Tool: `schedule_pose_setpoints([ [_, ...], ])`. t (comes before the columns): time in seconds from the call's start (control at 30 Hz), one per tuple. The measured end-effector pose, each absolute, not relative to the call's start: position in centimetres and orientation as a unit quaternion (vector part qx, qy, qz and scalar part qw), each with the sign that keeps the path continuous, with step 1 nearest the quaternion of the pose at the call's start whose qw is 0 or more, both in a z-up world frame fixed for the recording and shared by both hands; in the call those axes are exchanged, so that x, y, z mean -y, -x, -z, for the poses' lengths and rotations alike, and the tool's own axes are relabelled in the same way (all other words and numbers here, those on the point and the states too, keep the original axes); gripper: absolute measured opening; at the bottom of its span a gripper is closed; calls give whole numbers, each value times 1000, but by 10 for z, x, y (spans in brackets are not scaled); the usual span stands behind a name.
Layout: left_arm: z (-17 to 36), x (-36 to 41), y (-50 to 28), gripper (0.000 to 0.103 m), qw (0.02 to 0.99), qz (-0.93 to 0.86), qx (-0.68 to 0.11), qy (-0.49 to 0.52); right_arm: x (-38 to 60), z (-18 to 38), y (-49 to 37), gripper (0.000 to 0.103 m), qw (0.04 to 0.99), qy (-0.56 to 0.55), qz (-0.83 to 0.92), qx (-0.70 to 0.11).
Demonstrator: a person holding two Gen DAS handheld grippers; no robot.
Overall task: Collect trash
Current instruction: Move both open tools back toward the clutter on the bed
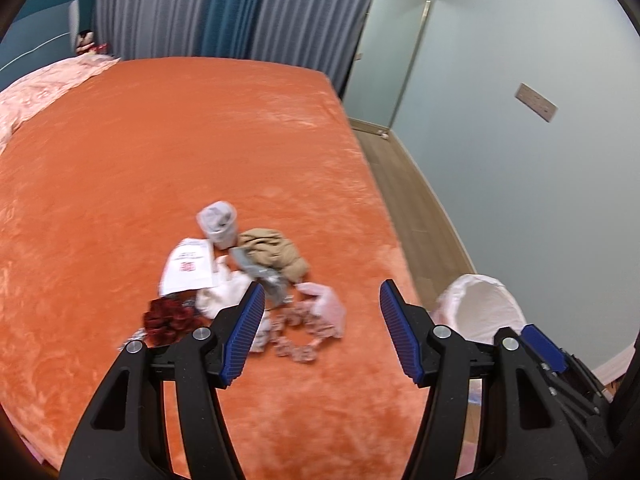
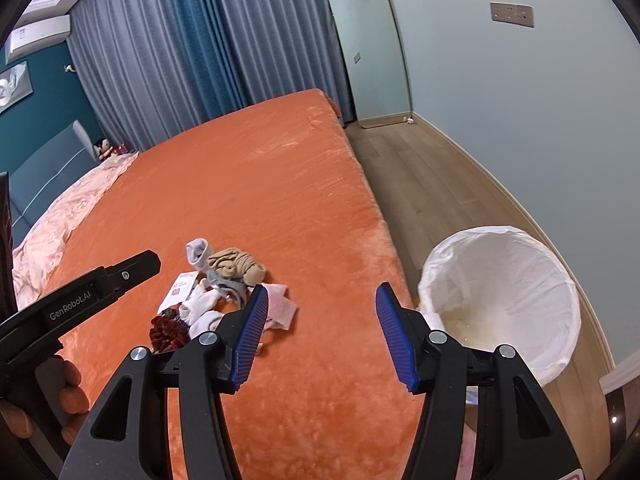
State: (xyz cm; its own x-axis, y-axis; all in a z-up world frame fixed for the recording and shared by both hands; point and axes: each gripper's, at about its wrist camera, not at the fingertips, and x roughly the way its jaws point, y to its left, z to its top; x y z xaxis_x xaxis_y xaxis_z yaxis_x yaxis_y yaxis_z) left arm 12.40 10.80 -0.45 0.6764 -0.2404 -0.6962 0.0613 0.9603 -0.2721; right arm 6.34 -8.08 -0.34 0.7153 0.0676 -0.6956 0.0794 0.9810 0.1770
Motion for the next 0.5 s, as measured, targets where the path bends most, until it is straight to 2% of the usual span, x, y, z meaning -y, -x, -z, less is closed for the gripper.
schedule_pose_setpoints([
  [0.17, 24, -149, -123, 61, 904, 44, -407, 122, 58, 16, -73, 55, 916, -89, -6, -392],
  [0.5, 69, -211, -127, 62, 887, -11, -442, 130, 13, 56, -94, 55, 900, -72, -19, -429],
])
